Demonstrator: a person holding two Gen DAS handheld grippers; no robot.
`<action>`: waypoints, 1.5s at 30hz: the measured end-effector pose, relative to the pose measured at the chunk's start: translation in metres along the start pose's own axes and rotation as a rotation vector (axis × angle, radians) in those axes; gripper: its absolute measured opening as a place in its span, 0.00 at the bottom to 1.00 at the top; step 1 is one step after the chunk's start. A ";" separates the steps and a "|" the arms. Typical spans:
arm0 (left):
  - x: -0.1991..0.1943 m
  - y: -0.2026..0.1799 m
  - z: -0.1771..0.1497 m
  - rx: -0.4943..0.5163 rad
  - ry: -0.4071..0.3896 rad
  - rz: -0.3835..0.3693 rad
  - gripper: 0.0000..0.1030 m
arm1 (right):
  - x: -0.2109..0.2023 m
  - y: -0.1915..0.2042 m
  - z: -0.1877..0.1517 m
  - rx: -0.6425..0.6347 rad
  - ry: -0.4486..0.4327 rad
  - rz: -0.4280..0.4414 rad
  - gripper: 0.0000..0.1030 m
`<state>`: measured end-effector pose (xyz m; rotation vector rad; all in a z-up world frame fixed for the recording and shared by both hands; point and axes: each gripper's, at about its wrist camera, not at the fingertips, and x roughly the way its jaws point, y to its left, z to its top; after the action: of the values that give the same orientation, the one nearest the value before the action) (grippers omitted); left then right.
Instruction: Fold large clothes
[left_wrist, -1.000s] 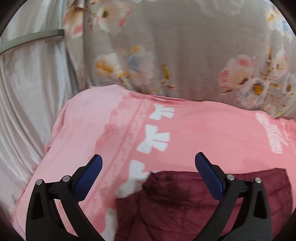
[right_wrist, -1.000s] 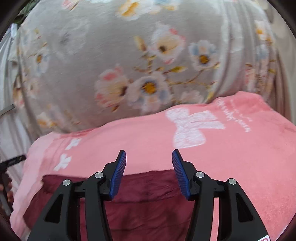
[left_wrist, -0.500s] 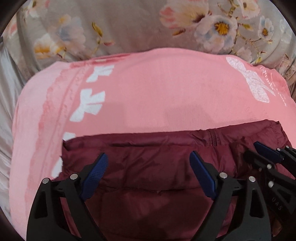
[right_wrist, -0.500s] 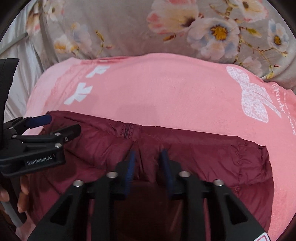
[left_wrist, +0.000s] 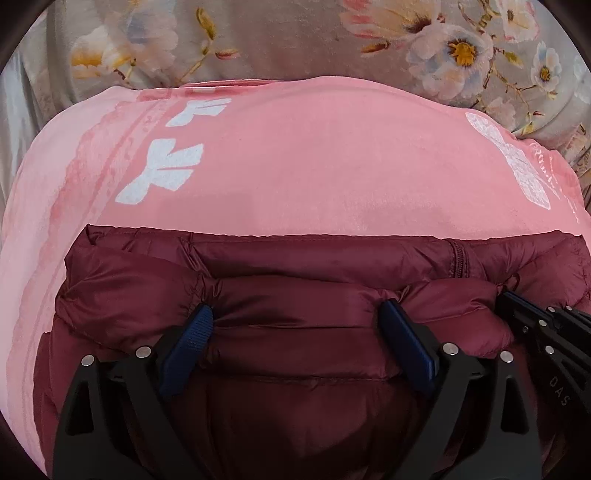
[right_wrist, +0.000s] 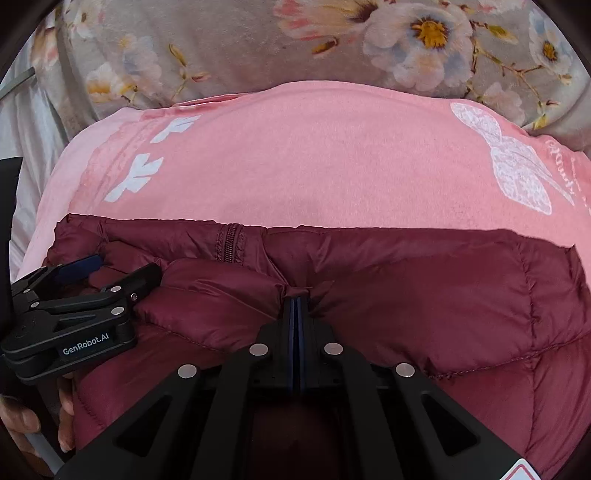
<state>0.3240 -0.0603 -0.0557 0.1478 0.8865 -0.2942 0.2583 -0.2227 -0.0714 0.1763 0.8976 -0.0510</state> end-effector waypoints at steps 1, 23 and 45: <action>0.000 0.000 0.000 0.000 -0.003 -0.002 0.88 | 0.001 0.000 -0.001 0.003 0.000 0.000 0.00; 0.008 -0.005 -0.004 0.018 -0.007 0.028 0.91 | 0.009 -0.001 -0.005 0.019 -0.009 0.008 0.00; 0.009 0.100 0.000 -0.172 0.012 0.123 0.91 | -0.017 -0.088 -0.005 0.177 -0.047 -0.295 0.00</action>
<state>0.3605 0.0326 -0.0625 0.0441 0.9062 -0.1019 0.2335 -0.3094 -0.0726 0.2057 0.8664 -0.4080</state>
